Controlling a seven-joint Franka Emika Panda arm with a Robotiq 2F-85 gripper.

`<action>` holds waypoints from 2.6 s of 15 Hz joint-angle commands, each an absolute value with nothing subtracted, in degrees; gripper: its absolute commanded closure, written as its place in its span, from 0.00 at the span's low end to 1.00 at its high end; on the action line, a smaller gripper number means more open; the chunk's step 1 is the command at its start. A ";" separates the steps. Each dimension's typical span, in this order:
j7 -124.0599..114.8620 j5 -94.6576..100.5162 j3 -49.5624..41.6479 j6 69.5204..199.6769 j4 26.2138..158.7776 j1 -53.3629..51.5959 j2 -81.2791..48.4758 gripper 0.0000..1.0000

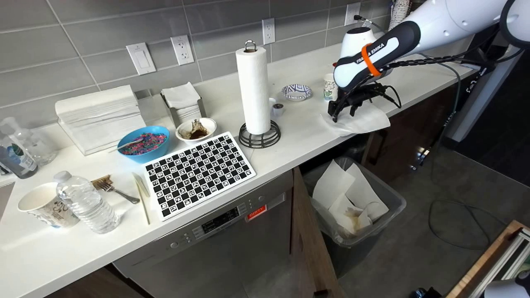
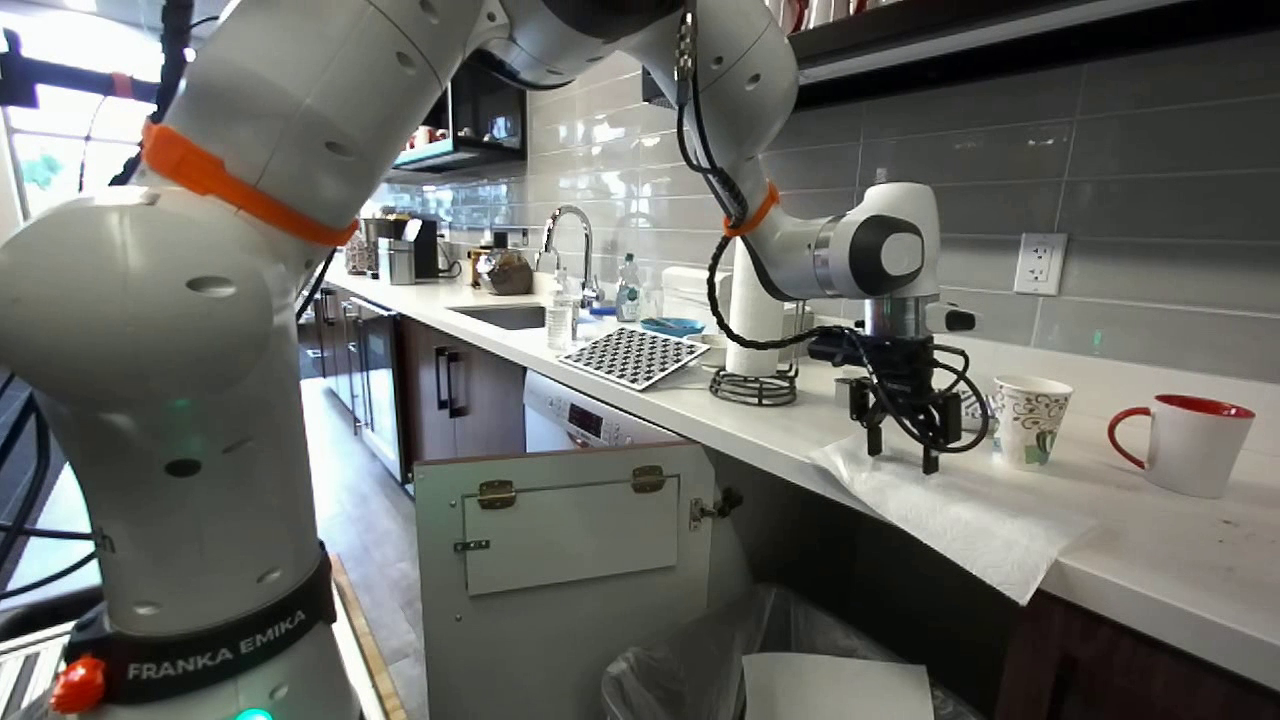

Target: Use the white napkin to wipe the counter.

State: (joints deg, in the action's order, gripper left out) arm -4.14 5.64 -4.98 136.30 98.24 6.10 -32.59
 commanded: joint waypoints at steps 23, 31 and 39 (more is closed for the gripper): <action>-1.20 2.69 -4.00 136.00 91.18 6.01 -33.17 1.00; -0.60 1.77 -3.30 139.45 86.20 6.55 -39.02 1.00; -0.97 1.18 -3.05 144.36 84.17 6.65 -43.60 1.00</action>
